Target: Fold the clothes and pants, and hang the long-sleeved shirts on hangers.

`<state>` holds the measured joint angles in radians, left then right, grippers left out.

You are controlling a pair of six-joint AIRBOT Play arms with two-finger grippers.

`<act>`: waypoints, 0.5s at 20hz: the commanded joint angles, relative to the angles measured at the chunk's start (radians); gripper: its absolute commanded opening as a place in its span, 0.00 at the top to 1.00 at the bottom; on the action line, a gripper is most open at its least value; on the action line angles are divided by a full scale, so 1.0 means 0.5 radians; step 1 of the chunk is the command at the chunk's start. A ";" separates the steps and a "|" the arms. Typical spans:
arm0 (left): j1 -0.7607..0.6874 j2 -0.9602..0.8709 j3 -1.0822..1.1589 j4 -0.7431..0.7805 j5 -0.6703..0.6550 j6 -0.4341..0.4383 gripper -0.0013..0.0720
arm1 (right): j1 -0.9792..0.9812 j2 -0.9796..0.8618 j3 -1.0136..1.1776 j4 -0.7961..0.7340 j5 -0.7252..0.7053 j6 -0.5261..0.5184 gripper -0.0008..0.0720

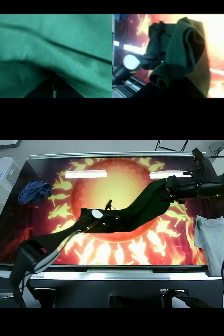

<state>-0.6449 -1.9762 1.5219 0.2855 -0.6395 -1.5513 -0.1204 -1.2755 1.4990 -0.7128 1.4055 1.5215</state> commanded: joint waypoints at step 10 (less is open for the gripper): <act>0.744 0.399 0.122 1.169 -0.543 -0.072 0.95 | 0.340 -0.431 0.002 0.605 -0.468 -0.067 0.93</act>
<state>-0.4557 -1.9121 1.5799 0.4118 -0.7464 -1.4631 -0.0395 -1.4044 1.4990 -0.5312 1.2739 1.5265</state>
